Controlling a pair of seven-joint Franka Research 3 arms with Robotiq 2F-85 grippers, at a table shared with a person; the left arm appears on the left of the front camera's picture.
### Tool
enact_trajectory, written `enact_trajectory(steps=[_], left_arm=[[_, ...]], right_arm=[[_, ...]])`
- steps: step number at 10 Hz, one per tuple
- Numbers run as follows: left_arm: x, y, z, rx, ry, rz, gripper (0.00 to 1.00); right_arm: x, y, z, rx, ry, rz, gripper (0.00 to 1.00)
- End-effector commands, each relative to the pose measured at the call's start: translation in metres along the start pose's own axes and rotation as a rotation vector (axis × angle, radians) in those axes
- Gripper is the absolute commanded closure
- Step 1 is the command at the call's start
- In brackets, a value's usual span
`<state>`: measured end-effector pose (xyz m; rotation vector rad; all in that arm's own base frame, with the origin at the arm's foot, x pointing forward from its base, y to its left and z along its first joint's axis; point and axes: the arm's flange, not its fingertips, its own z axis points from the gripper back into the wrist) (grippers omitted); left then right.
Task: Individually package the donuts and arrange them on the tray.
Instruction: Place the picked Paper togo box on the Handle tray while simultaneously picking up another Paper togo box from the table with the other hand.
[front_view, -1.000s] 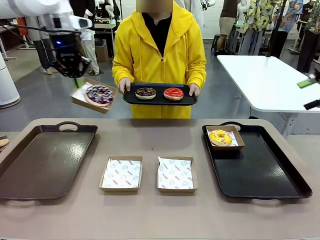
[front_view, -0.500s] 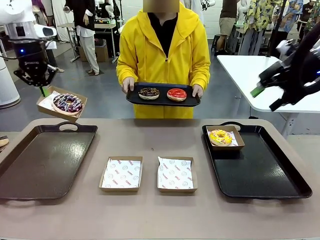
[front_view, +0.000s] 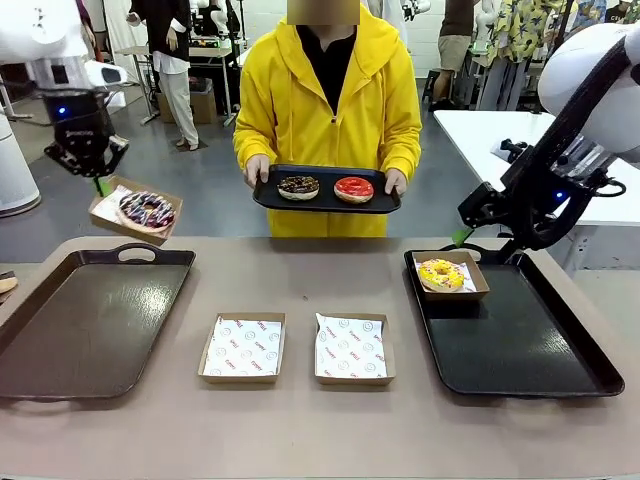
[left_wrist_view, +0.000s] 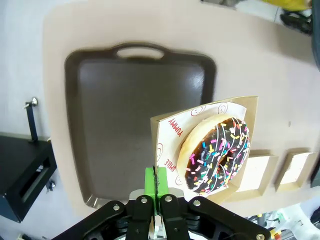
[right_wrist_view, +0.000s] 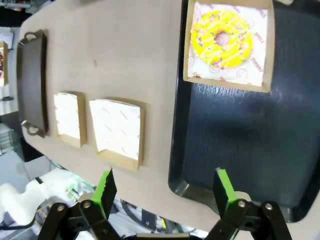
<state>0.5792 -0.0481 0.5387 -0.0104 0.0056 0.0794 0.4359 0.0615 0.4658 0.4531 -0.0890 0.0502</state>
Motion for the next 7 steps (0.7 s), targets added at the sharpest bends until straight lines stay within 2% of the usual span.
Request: enact_trajectory(steps=[1,2,7], left_arm=[[0.020,-0.059,0.043,0.020,-0.041,-0.016,0.99],[0.000,0.000,0.000,0.000,0.000,0.000,0.99],[0.000,0.000,0.000,0.000,0.000,0.000,0.99]], right_arm=[[-0.001,0.006,0.003,-0.004,-0.007,0.011,0.00],[-0.001,0.006,0.003,-0.004,-0.007,0.011,0.00],[-0.001,0.006,0.003,-0.004,-0.007,0.011,0.00]])
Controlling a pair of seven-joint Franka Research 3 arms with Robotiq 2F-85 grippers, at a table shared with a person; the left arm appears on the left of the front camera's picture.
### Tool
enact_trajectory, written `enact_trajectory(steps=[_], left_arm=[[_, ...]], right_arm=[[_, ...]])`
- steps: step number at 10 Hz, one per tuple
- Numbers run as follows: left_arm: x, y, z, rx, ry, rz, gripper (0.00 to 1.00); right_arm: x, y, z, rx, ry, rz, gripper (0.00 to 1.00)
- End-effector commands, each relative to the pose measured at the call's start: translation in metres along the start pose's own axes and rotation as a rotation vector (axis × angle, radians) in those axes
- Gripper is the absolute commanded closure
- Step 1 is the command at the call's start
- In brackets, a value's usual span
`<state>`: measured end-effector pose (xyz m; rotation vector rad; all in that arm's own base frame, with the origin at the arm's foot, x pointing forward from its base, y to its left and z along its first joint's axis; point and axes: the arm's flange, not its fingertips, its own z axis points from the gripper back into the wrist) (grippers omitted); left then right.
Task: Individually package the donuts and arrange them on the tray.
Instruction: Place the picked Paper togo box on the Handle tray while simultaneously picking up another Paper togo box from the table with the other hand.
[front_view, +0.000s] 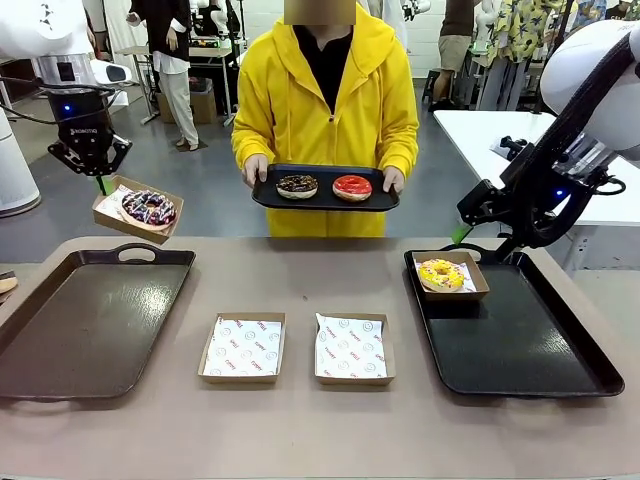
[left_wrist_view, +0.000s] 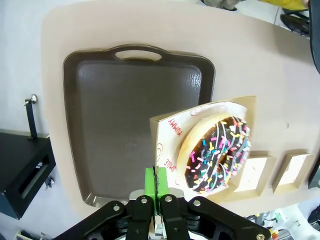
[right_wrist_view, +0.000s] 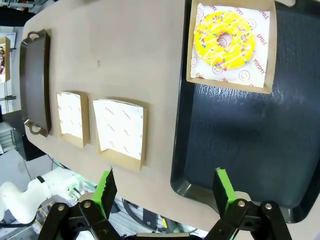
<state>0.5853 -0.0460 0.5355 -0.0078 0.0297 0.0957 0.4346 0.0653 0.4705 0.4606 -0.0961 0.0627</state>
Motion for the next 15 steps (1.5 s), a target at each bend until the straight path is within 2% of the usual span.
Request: enact_trajectory(steps=[1,5,7,11,13,14,15], left_arm=[[-0.006,-0.002,0.003,-0.004,-0.024,-0.016,0.99],[-0.002,-0.003,0.004,-0.001,-0.007,-0.006,0.99],[0.004,0.018,-0.025,0.054,-0.016,-0.084,0.99],[0.011,0.057,-0.080,0.017,-0.049,-0.193,0.99],[0.012,0.067,-0.102,-0.017,-0.031,-0.155,0.99],[0.015,0.060,-0.087,0.040,-0.029,-0.181,0.99],[0.015,0.060,-0.087,0.040,-0.029,-0.181,0.99]], right_arm=[[0.000,0.001,0.001,-0.012,-0.003,-0.002,0.00],[0.000,0.000,0.000,0.000,0.000,0.000,0.00],[-0.004,0.043,-0.035,-0.191,-0.032,-0.107,0.00],[-0.007,0.087,-0.122,-0.350,-0.009,-0.133,0.00],[-0.010,0.090,-0.143,-0.371,-0.003,-0.171,0.00],[-0.013,0.091,-0.137,-0.334,0.025,-0.212,0.00],[-0.017,0.089,-0.141,-0.349,0.018,-0.128,0.00]])
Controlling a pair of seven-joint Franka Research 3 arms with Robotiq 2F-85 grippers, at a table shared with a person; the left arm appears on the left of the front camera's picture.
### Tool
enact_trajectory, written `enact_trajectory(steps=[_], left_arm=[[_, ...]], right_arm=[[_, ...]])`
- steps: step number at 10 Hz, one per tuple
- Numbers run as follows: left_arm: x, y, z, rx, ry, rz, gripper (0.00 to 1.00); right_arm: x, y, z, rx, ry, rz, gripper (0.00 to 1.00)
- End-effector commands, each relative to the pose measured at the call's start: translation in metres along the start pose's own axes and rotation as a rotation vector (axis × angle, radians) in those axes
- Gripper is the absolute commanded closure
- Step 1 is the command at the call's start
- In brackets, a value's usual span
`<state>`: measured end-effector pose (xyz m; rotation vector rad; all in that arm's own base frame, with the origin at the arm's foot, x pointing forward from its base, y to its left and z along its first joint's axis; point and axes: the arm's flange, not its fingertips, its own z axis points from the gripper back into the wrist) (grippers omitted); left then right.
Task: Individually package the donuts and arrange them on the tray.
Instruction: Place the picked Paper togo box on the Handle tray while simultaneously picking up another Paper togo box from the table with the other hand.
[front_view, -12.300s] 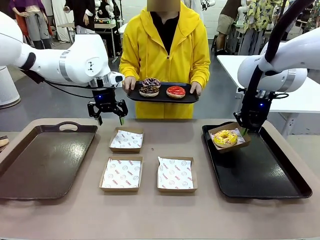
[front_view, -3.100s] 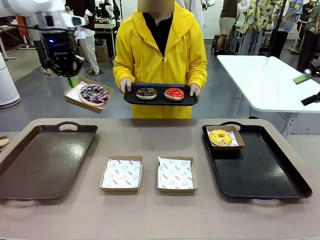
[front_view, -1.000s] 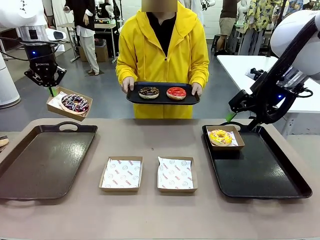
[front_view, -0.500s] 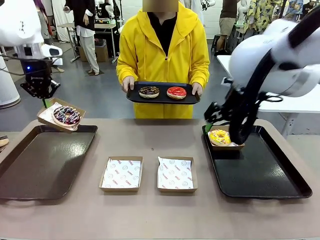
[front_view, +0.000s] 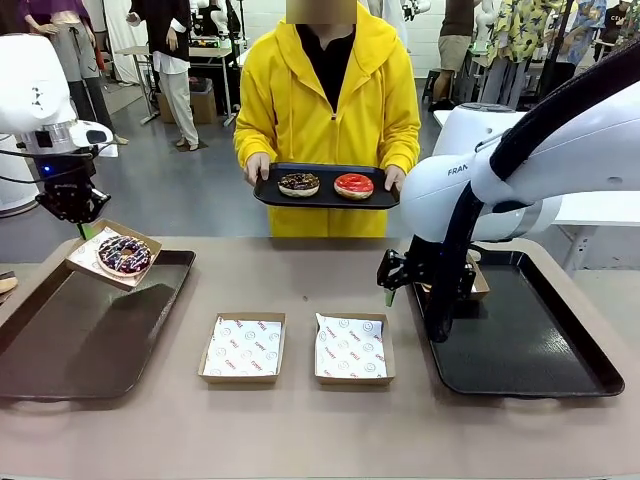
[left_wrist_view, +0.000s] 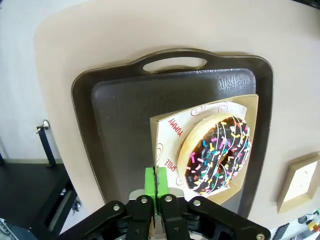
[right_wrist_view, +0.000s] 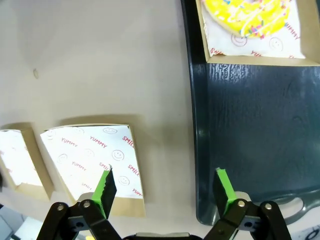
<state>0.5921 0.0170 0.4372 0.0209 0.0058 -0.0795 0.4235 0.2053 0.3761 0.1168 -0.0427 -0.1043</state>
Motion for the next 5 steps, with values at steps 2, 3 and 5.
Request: enact_trajectory(steps=[2,3,5], left_arm=[[0.0001,-0.0028,0.0109,0.010,-0.003,-0.006,0.99],[0.0001,-0.0028,0.0109,0.010,-0.003,-0.006,0.99],[0.0001,-0.0028,0.0109,0.010,-0.003,-0.006,0.99]], right_arm=[[-0.0022,0.0026,0.0059,0.002,-0.013,0.030,0.00],[-0.0022,0.0026,0.0059,0.002,-0.013,0.030,0.00],[-0.0022,0.0026,0.0059,0.002,-0.013,0.030,0.00]])
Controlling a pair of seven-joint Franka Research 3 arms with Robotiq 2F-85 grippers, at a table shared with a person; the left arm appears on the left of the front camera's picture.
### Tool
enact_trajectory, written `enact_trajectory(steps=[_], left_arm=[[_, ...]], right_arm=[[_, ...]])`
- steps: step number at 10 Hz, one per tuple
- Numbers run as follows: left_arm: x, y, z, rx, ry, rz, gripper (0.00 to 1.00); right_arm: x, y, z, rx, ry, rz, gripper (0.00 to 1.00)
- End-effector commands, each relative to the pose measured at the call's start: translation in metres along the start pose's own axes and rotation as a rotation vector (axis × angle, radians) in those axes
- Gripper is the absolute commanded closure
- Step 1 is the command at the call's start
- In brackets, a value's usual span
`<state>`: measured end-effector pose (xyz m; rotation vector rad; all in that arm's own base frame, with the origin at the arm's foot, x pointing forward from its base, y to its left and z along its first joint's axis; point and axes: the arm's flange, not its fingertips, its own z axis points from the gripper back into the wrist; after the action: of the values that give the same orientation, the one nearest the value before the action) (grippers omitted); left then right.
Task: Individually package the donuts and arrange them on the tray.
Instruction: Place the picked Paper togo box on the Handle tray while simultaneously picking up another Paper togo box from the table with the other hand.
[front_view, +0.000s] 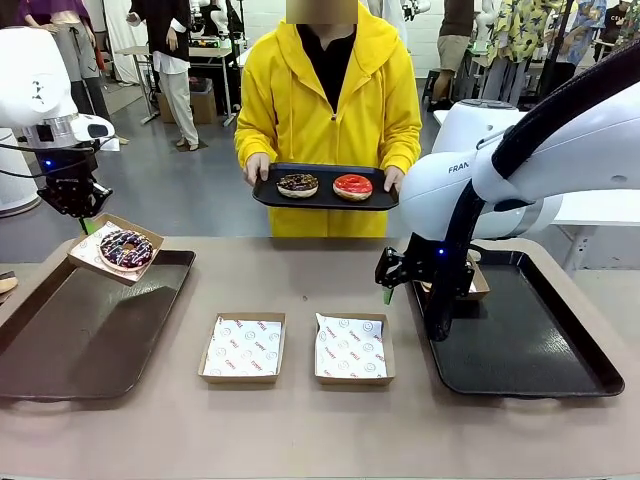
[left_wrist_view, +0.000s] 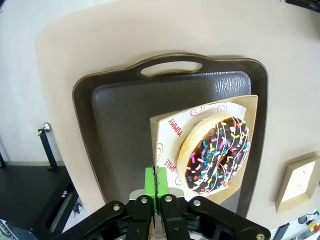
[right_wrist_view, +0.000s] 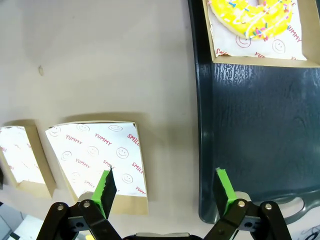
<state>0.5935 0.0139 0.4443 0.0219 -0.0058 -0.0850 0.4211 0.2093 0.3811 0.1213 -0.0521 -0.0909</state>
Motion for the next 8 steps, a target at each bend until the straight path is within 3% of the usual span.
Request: enact_trajectory(steps=[1,3,6,8], left_arm=[[-0.001,0.000,0.004,0.009,0.008,-0.001,0.99],[0.000,0.000,0.000,0.000,0.000,0.000,0.99],[-0.032,-0.010,0.014,-0.046,-0.098,-0.012,0.99],[-0.046,-0.018,0.003,-0.062,-0.086,0.015,0.99]], right_arm=[[0.000,-0.002,0.001,-0.004,-0.005,0.016,0.00],[-0.011,0.007,-0.003,-0.019,-0.044,0.039,0.00],[-0.060,0.020,-0.004,-0.044,-0.123,0.066,0.00],[-0.080,0.030,-0.022,-0.076,-0.127,0.096,0.00]])
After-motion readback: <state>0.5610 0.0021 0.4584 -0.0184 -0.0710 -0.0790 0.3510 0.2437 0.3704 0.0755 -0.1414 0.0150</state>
